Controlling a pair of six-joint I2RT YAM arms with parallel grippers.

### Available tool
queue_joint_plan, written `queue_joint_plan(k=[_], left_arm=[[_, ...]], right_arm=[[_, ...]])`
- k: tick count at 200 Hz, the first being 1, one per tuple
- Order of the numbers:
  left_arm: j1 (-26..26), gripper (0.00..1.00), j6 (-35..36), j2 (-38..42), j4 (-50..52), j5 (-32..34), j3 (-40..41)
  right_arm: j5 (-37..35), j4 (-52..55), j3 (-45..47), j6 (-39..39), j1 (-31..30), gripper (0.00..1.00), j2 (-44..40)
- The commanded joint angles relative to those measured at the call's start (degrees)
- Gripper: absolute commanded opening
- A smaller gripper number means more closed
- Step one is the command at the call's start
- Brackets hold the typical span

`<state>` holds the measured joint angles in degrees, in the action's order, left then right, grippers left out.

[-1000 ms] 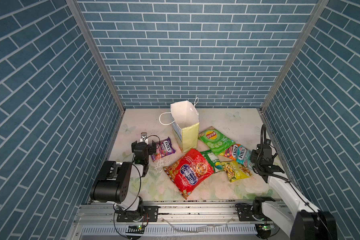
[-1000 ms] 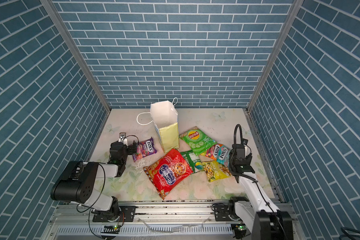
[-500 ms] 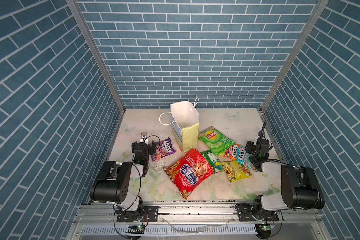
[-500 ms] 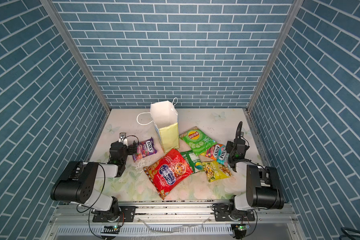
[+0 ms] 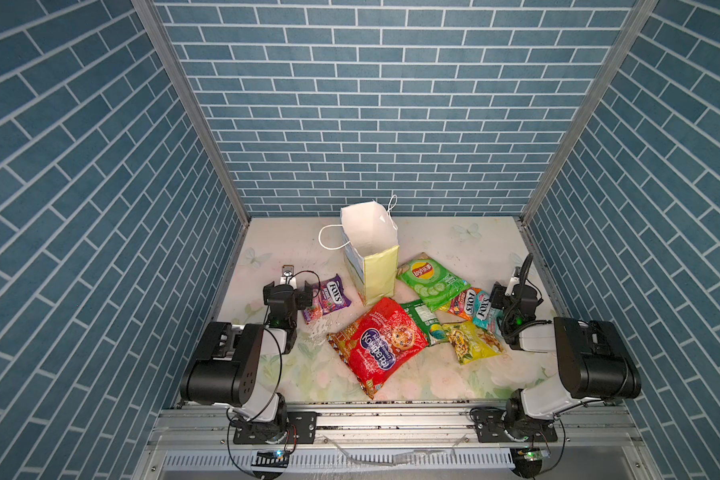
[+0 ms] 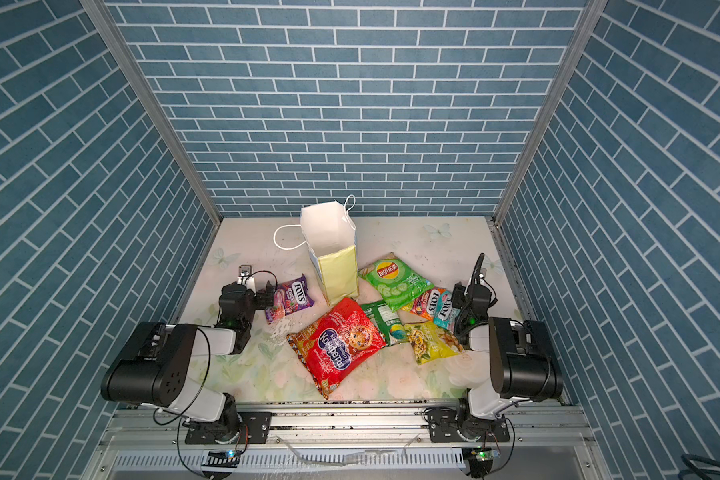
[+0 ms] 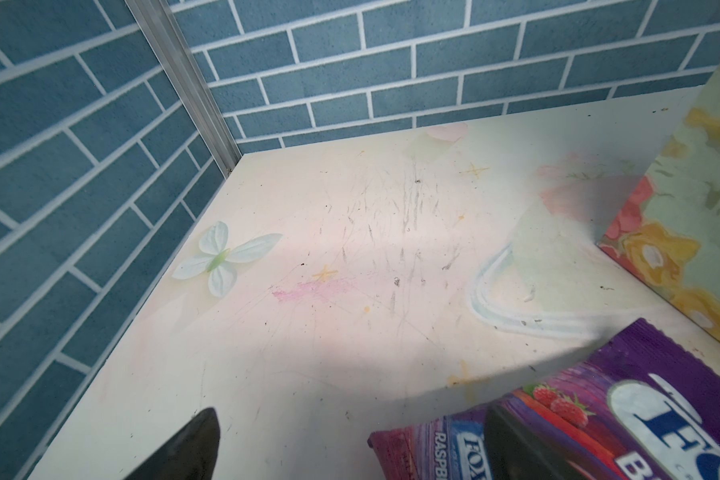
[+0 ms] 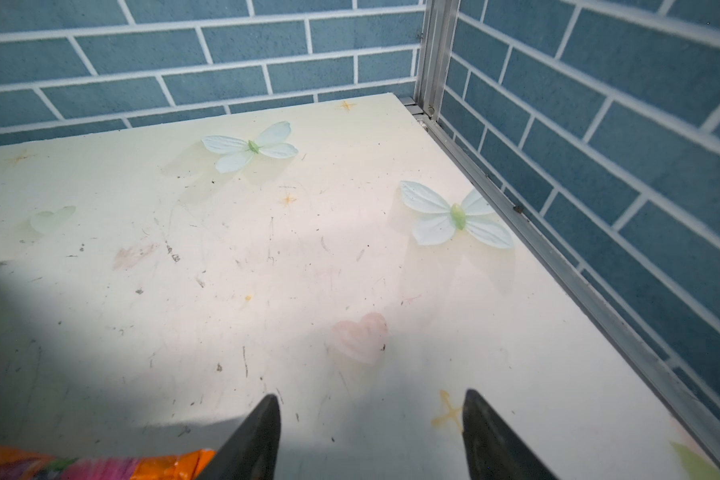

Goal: Take the snacks out of the paper bag
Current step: Reset both arms

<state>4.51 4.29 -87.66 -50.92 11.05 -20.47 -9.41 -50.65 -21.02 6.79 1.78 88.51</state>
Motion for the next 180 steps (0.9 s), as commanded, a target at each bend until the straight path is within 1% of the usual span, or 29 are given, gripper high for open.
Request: queue_joint_plan(k=[1,22,45,63,146,166,180], left_arm=[[-0.5,1.00,-0.3,-0.1,-0.3,-0.3,-1.1],[-0.5,0.99,-0.3,-0.2,-0.3,-0.3,-1.0],[-0.5,1.00,-0.3,-0.1,-0.3,-0.3,-1.0],[-0.5,1.00,-0.3,-0.1,-0.3,-0.3,-1.0],[-0.5,1.00,-0.3,-0.1,-0.3,-0.3,-1.1],[-0.5,1.00,-0.3,-0.1,-0.3,-0.3,-1.0],[-0.5,1.00,-0.3,-0.2,-0.3,-0.3,-1.0]], right_arm=[[2.6,-4.5,1.4,-2.6,0.1,0.99,-0.3],[4.0,-4.3,1.2,-3.4,0.0,0.99,-0.3],[13.0,-3.8,1.2,-6.8,0.1,0.99,-0.5],[12.9,-1.4,-0.1,-6.4,0.1,0.99,-0.4],[12.6,-0.5,-0.7,-6.0,0.2,0.99,-0.1],[10.6,1.5,-1.9,-4.4,0.7,0.99,0.1],[11.3,1.7,-2.0,-4.1,1.3,0.99,0.1]])
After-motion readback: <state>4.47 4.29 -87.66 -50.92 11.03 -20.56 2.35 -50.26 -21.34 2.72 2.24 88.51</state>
